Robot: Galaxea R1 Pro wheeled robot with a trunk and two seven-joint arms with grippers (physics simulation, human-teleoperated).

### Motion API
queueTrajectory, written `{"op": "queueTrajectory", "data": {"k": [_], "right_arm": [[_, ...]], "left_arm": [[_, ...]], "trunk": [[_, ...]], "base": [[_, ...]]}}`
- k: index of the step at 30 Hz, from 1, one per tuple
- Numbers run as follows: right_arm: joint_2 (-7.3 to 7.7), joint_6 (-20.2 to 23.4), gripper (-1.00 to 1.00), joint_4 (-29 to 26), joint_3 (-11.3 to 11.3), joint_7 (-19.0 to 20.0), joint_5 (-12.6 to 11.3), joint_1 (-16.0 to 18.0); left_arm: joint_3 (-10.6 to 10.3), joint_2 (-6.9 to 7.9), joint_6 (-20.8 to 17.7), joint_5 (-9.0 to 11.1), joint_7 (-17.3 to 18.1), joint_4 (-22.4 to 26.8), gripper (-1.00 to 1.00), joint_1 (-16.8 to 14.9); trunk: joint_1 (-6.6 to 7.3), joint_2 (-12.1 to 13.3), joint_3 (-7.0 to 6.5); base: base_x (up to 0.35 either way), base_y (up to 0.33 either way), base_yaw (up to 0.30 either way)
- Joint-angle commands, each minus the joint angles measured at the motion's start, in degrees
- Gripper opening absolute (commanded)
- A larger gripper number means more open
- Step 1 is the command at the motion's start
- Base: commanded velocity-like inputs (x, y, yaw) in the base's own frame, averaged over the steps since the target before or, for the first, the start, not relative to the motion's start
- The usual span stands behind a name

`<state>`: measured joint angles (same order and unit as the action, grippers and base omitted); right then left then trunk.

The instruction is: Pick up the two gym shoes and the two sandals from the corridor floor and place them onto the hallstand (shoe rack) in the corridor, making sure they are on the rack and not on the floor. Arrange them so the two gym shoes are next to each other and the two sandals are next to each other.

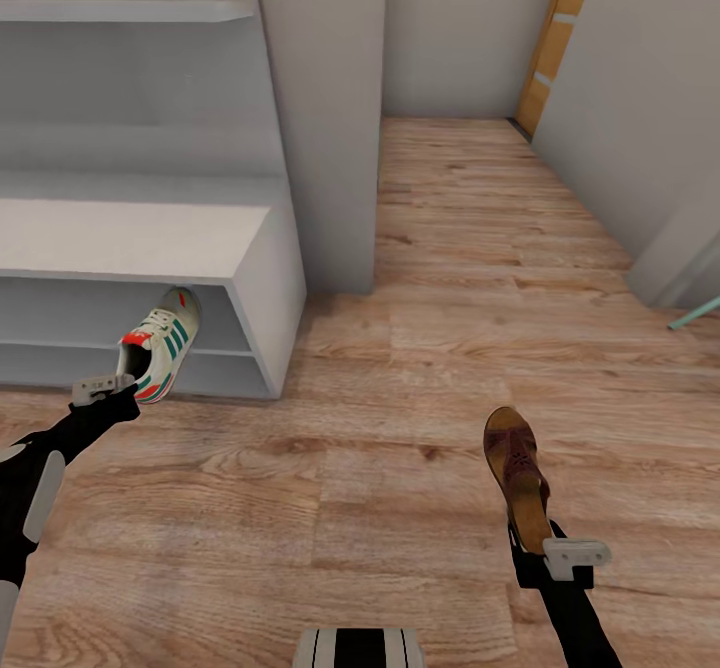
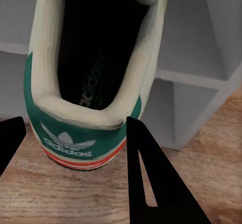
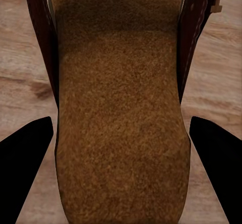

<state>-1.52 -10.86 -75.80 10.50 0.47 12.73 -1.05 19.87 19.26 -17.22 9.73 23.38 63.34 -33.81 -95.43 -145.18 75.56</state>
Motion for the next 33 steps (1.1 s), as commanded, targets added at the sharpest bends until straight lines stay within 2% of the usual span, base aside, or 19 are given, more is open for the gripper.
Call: {"op": "queueTrajectory", "data": {"k": [1,9,33], "right_arm": [[-0.06,-0.1,-1.00,0.0,0.1,0.1,0.5,0.0],[-0.06,-0.1,-1.00,0.0,0.1,0.1,0.5,0.0],[-0.06,-0.1,-1.00,0.0,0.1,0.1,0.5,0.0]], "left_arm": [[0.1,-0.01,-0.6,0.6,0.2,0.0,-1.00,0.0],[0.1,-0.01,-0.8,0.7,0.2,0.1,-1.00,0.0],[0.3,0.18,-1.7,0.8,0.1,1.3,-1.00,0.0]], "trunk": [[-0.01,0.0,0.03],[-0.01,0.0,0.03],[-0.01,0.0,0.03]], "base": [[0.162,0.000,0.000],[0.150,0.000,0.000],[0.009,0.000,0.000]]}}
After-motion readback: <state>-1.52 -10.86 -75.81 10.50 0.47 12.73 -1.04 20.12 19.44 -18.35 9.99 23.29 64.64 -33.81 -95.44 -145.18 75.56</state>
